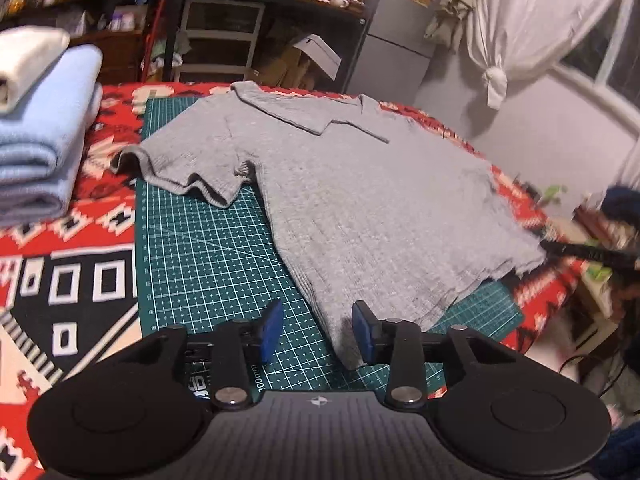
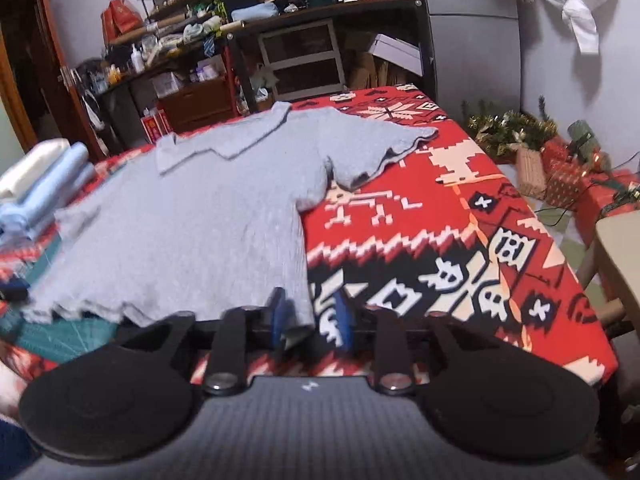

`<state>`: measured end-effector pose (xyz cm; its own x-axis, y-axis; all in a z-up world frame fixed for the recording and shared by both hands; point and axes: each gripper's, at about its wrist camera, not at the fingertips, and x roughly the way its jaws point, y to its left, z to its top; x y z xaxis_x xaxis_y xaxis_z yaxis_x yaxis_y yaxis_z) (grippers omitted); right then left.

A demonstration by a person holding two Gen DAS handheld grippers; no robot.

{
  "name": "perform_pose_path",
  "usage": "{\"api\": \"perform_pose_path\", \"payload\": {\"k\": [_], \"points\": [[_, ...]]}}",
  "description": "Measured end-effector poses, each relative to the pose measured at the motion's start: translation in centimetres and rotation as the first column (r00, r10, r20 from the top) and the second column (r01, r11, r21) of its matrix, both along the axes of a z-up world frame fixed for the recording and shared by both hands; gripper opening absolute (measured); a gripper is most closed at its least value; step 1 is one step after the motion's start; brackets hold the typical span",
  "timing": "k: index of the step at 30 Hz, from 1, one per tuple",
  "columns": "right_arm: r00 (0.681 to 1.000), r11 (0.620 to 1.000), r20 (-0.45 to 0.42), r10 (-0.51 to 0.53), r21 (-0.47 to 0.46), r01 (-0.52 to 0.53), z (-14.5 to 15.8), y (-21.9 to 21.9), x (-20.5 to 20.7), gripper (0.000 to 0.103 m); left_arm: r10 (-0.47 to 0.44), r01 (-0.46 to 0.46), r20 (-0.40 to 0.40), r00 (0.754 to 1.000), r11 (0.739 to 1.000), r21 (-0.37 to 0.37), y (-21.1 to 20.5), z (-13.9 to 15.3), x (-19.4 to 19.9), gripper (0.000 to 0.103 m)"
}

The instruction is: Fold clothes

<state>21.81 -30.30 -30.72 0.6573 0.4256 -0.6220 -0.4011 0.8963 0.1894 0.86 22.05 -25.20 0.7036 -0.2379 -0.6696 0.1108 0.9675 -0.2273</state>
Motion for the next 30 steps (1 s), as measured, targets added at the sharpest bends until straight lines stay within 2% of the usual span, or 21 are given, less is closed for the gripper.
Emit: {"api": "perform_pose_path", "payload": {"k": [3, 8, 19, 22, 24, 26, 30], "points": [[1.000, 1.000, 0.008, -0.025, -0.019, 0.025, 0.1, 0.1, -0.8, 0.001, -0.005, 0.005, 0.008, 1.000, 1.000, 0.015, -0.2, 0.3, -0.6, 0.002], [0.998, 0.998, -0.004, -0.055, 0.015, 0.055, 1.0, -1.9, -2.5, 0.001, -0.002, 0.001, 0.017, 1.000, 1.000, 0.026, -0.1, 0.9, -1.8, 0.002], [0.998, 0.998, -0.006, -0.065, -0.022, 0.065, 0.6, -1.7, -2.8, 0.004, 0.037, -0.037, -0.006, 0.999, 0.999, -0.007, 0.8, 0.1, -2.1, 0.003], [0.998, 0.998, 0.005, -0.058, -0.031, 0.059, 1.0, -1.5, -3.0, 0.006, 0.049, -0.049, 0.015, 0.999, 0.999, -0.006, 1.2, 0.8, -2.0, 0.013], [0.998, 0.998, 0.022, -0.063, -0.017, 0.063, 1.6, -1.7, -3.3, 0.012, 0.073, -0.074, 0.026, 0.997, 0.997, 0.018, 2.2, 1.5, -0.7, 0.021], [0.997, 0.998, 0.046, -0.057, -0.005, 0.057, 2.4, -1.6, -3.3, 0.013, 0.097, -0.098, 0.038, 0.995, 0.994, 0.041, 3.3, 2.2, 0.7, 0.027], [0.995, 1.000, 0.100, -0.005, 0.012, 0.003, 3.9, -0.2, -2.4, 0.015, 0.143, -0.149, 0.064, 0.988, 0.985, 0.088, 5.4, 3.6, 3.4, 0.032]]}}
